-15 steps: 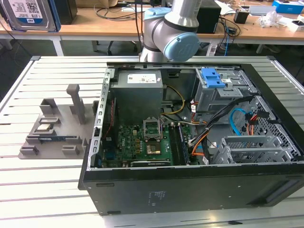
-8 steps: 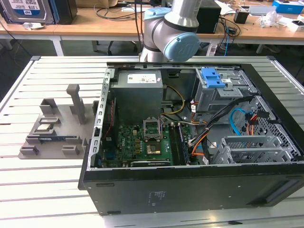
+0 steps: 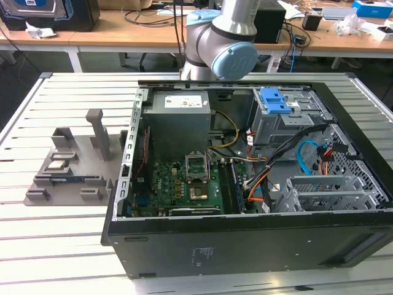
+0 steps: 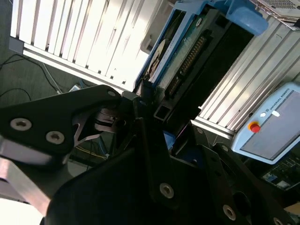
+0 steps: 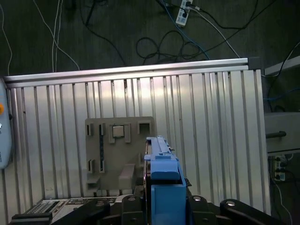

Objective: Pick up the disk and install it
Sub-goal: 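Pick up the disk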

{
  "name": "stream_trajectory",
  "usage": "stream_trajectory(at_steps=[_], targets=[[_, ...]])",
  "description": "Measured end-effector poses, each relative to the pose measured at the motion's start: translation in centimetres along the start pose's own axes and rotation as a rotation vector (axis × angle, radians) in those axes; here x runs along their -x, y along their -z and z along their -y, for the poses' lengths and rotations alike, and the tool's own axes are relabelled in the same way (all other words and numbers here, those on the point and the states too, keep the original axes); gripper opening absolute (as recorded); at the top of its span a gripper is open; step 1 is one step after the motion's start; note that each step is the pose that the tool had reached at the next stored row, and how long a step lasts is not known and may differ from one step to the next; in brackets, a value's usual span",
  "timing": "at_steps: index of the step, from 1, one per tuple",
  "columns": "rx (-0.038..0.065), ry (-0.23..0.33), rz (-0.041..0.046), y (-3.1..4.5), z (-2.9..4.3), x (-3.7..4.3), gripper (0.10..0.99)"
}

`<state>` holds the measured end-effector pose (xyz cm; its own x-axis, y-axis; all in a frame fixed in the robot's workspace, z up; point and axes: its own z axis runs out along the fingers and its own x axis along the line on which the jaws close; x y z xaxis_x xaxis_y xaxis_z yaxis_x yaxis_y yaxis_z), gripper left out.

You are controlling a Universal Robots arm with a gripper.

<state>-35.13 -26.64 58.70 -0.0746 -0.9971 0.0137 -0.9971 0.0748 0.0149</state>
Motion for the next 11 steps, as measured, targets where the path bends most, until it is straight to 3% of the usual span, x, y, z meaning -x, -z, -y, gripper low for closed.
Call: stream_trajectory(at_steps=[4, 11], targets=[[0.0, 0.0, 0.0, 0.91, 0.0, 0.01, 0.365], [0.0, 0.001, 0.0044, 0.92, 0.0, -0.1, 0.365]])
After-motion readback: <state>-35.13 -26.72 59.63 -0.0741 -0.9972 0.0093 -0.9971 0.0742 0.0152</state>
